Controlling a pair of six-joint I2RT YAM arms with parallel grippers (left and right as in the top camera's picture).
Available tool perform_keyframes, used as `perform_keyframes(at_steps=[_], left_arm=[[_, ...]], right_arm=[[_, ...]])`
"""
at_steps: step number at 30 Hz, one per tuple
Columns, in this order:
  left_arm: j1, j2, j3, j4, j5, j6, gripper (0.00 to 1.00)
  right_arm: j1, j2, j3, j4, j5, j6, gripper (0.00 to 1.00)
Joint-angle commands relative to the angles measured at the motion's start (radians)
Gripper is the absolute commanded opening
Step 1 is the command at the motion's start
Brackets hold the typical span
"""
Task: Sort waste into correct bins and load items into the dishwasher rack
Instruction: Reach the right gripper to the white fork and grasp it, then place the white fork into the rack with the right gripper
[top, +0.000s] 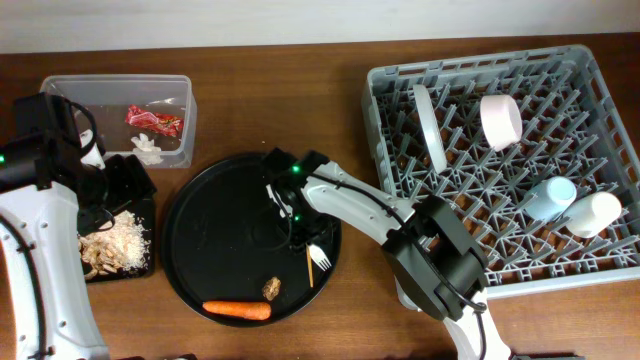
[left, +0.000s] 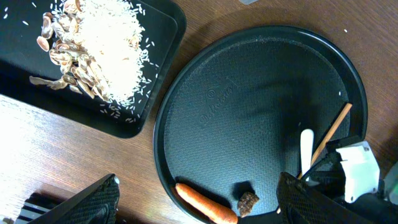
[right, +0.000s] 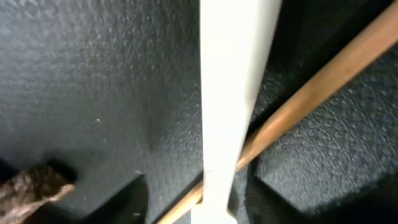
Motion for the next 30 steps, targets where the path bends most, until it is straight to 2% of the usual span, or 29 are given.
perform_keyframes(at_steps=[1,4,12,20,24,30], left_arm=[[0.001,-0.009,-0.005,0.003,0.003,0.013,0.8],[0.001,-0.009,-0.005,0.003,0.003,0.013,0.8],[0.001,-0.009,-0.005,0.003,0.003,0.013,0.8],[0.001,-0.009,-0.005,0.003,0.003,0.013,0.8],[0.001,-0.009,-0.005,0.007,0.003,0.013,0.8],[0.001,-0.009,-0.005,0.01,0.003,0.013,0.8]], right_arm=[[0.002,0.019,-0.034,0.013,0.002,0.006,0.41],[0.002,0.019,-0.038,0.011,0.002,0.006,0.28],[0.0,0.016,-0.029,-0.002,0.045,0.006,0.11],[-0.001,-0.022,0.03,-0.044,0.11,0.037,0.04],[-0.002,-0.077,0.04,-0.049,0.161,0.066,0.04],[-0.069,-0.269,0.04,-0.102,0.194,0.089,0.04]])
